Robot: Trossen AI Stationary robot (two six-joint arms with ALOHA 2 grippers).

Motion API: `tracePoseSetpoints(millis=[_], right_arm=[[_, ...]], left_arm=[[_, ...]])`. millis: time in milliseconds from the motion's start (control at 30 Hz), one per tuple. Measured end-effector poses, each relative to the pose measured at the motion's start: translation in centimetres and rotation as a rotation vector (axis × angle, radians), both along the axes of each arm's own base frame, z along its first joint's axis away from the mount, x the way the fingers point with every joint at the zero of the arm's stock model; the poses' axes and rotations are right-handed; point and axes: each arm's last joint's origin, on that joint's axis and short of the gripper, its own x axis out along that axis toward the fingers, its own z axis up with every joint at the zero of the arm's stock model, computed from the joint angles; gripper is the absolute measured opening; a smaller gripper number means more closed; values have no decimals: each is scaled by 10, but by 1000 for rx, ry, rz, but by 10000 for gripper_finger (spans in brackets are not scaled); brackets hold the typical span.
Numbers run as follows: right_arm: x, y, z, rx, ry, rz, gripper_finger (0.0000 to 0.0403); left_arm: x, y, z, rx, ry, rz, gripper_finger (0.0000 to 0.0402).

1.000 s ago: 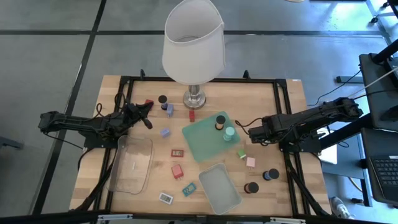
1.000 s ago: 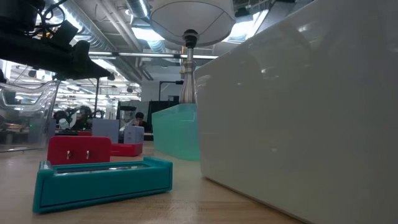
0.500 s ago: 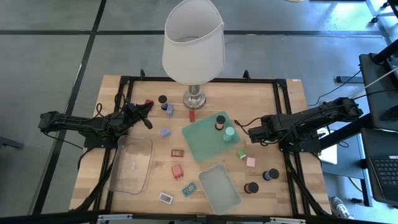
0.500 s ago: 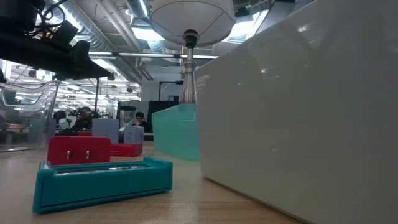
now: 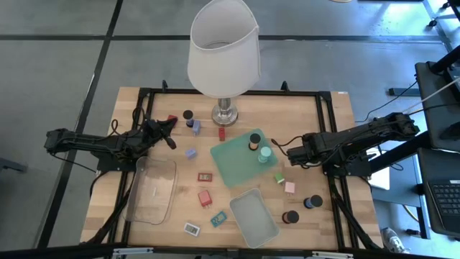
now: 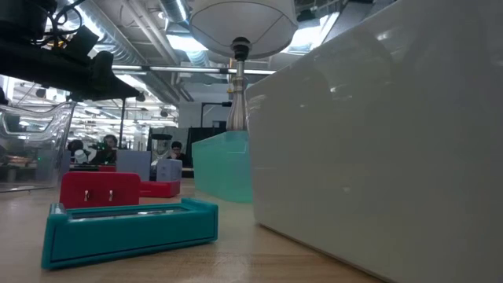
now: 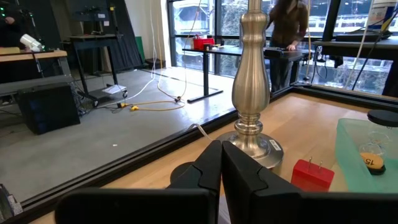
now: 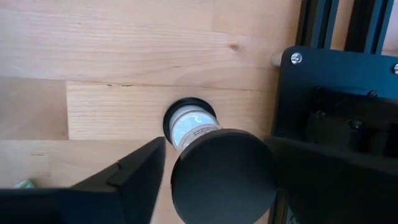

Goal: Pick & Place Office items
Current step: Put the white hourglass into the green bin

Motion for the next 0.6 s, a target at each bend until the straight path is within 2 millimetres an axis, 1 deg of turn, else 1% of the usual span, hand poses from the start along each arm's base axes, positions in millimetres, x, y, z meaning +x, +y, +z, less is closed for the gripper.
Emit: tracePoseSetpoints(millis=[100, 133, 233, 333, 467, 600], right_arm=[[2, 0, 0, 0, -17, 1, 214], [2, 0, 0, -3, -20, 2, 208], [3, 0, 1, -20, -34, 2, 208], [7, 0, 9, -35, -64, 7, 208], [14, 0, 33, -109, -104, 25, 213], [29, -1, 68, -242, -255, 104, 211]], left_arm=[[0, 0, 0, 0, 0, 0, 6], [0, 0, 0, 0, 0, 0, 7], [0, 0, 0, 0, 0, 0, 8], [0, 0, 0, 0, 0, 0, 7], [0, 0, 0, 0, 0, 0, 7], [0, 0, 0, 0, 0, 0, 8]])
